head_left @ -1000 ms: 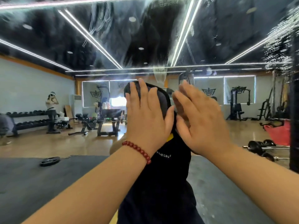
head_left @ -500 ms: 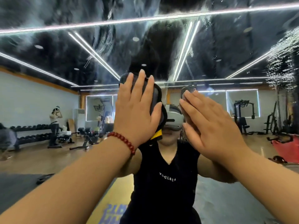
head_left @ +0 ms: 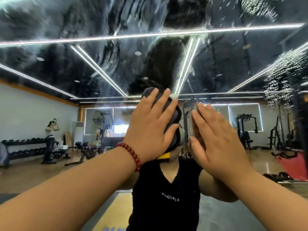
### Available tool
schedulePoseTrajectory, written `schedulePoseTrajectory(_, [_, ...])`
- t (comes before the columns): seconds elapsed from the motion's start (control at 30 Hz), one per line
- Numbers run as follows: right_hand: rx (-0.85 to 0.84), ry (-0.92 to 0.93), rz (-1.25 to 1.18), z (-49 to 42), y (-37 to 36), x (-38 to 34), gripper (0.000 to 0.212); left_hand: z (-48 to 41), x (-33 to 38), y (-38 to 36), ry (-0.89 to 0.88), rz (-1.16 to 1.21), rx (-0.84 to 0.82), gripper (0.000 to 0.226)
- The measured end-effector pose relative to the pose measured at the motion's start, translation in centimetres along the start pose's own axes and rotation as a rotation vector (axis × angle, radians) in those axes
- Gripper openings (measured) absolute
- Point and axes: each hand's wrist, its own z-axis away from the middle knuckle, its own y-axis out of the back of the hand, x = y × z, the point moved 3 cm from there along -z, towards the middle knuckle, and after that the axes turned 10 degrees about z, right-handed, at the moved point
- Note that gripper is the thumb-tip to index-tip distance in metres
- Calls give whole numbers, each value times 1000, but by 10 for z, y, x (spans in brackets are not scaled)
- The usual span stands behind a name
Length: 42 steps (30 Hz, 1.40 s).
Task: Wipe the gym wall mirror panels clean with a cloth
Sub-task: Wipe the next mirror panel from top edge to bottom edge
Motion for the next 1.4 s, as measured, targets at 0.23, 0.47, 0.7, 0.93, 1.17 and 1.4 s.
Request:
schedulePoseTrajectory(0.23, [22, -1, 4, -5, 7, 0, 60, -14, -17, 7, -144, 26, -51, 62])
schedulePoseTrajectory(0.47, [36, 61, 219, -74, 27, 26, 63, -61, -48, 36, -170, -91, -1, 50])
schedulePoseTrajectory(0.7, [-76, -18, 193, -80, 8, 59, 70, -82, -28, 38, 270, -68, -149, 77])
schedulePoseTrajectory(0.93, [-73, -17, 155, -81, 5, 62, 70, -127, -39, 29, 424, -96, -36, 75])
schedulePoseTrajectory(1.17, [-73, -16, 157, -80, 5, 63, 69, -120, -40, 38, -159, -188, -189, 85])
schedulePoseTrajectory(1.4, [-35, -50, 119, -77, 6, 64, 68, -132, -17, 22, -155, -173, -133, 70])
